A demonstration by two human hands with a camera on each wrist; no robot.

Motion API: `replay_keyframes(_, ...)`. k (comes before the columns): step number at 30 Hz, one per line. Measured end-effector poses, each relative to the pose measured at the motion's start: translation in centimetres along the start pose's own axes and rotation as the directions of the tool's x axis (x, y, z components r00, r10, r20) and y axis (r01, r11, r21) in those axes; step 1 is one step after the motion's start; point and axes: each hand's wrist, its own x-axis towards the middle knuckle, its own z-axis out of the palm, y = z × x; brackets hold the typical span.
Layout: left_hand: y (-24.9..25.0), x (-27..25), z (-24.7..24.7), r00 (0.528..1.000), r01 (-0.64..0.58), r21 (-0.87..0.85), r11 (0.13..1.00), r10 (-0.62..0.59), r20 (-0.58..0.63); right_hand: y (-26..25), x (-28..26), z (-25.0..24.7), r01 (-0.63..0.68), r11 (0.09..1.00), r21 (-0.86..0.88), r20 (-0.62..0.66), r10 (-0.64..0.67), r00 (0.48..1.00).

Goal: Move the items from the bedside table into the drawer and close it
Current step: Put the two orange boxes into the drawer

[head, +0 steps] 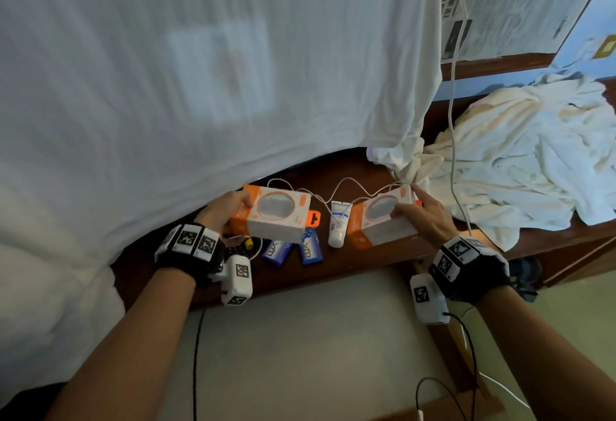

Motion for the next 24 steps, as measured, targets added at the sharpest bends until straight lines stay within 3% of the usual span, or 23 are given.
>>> replay_keyframes(5,-4.6,-3.3,4.4,0.990,-0.042,-0.220,0.975,0.071,0.122,2.5,1.4,-1.9,-0.055,0.997,-0.056,0.029,0.057,0.998)
replay_keyframes(8,-8.3,-4.5,7.8,0.967,0.040,-0.174,0.984,0.006,0.253,4.0,1.1,-3.4,-0.011,0.981,-0.196,0.140,0.039,0.989)
replay_keyframes(10,-10.8,-4.3,10.3,0.960,0.086,-0.127,0.988,-0.048,0.275,4.9,0.4,-4.0,0.025,0.957,-0.289,0.238,0.046,0.970)
replay_keyframes(13,-14.8,-3.9,14.1,0.950,0.132,-0.129,0.983,-0.089,0.298,8.0,0.3,-4.1,0.064,0.925,-0.375,0.368,0.085,0.926)
replay_keyframes(16,-18.4,-3.8,16.8,0.914,0.203,-0.018,0.979,-0.184,0.361,11.3,0.4,-3.1,0.130,0.878,-0.461,0.478,0.122,0.870)
replay_keyframes(21,-22.7,-3.1,20.3,0.918,0.278,0.175,0.944,-0.315,0.239,15.1,-0.2,-0.3,0.222,0.825,-0.519,0.562,0.134,0.816)
replay_keyframes(24,-24.1,-2.1,22.2,0.931,0.272,0.186,0.944,-0.307,0.195,16.9,-0.3,1.3,0.250,0.826,-0.505,0.585,0.115,0.803)
